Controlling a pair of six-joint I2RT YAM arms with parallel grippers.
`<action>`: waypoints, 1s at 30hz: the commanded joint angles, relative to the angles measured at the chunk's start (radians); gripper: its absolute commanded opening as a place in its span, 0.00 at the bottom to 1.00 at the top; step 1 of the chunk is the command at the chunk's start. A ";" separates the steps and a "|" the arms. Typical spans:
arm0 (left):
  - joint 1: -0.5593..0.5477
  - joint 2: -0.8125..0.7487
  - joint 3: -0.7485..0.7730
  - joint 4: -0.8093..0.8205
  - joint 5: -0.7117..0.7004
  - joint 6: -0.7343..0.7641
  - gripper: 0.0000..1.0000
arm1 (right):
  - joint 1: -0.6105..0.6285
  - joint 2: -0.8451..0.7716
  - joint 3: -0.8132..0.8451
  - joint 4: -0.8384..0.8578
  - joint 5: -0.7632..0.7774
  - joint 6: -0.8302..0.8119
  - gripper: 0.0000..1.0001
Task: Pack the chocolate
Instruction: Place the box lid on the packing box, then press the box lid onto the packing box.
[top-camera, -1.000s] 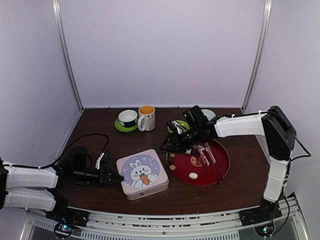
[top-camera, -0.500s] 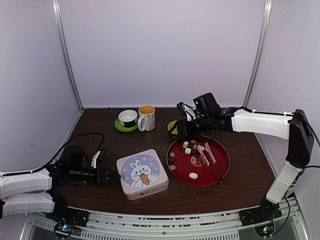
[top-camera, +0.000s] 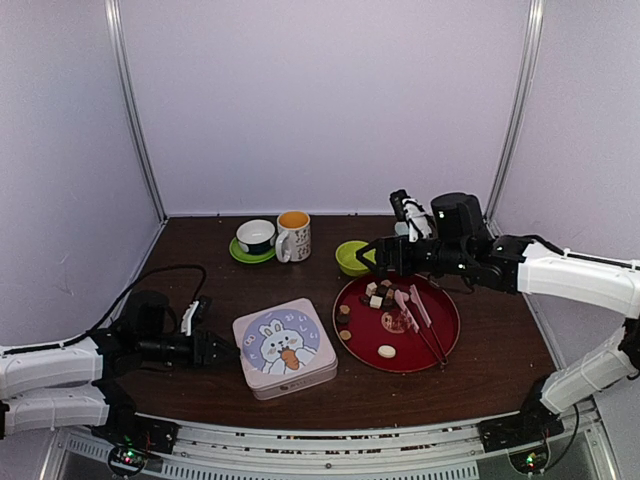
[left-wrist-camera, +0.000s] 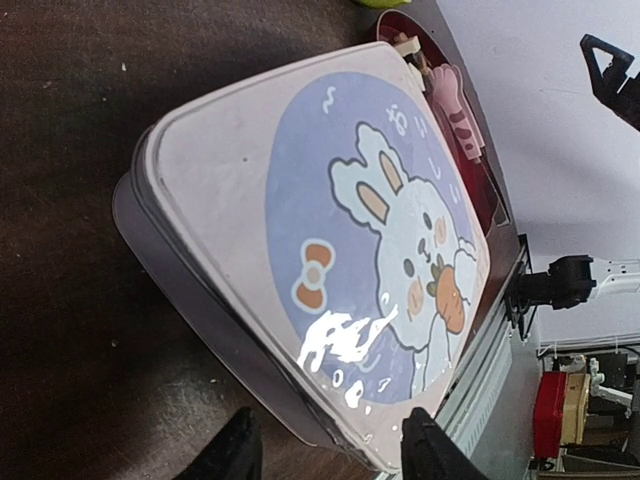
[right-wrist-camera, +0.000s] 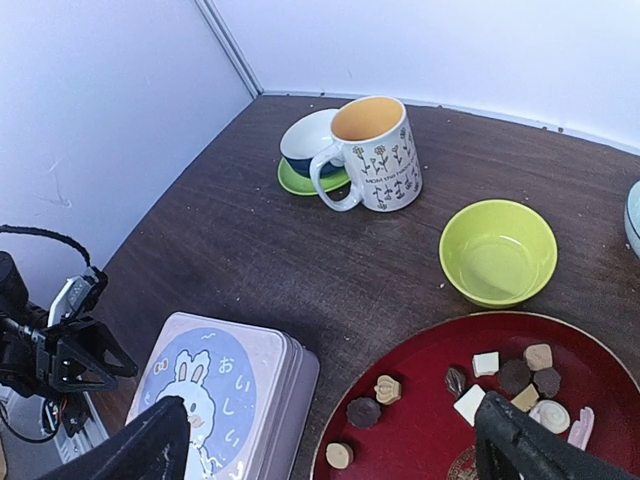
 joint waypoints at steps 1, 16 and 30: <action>-0.005 -0.019 0.007 0.004 -0.013 0.033 0.51 | -0.038 -0.036 -0.070 0.143 -0.042 0.074 1.00; -0.005 -0.020 0.008 -0.004 -0.009 0.056 0.53 | -0.046 -0.109 -0.167 0.205 -0.111 0.173 1.00; -0.005 -0.010 0.032 -0.024 -0.012 0.076 0.53 | -0.046 -0.270 -0.232 0.233 -0.044 0.234 1.00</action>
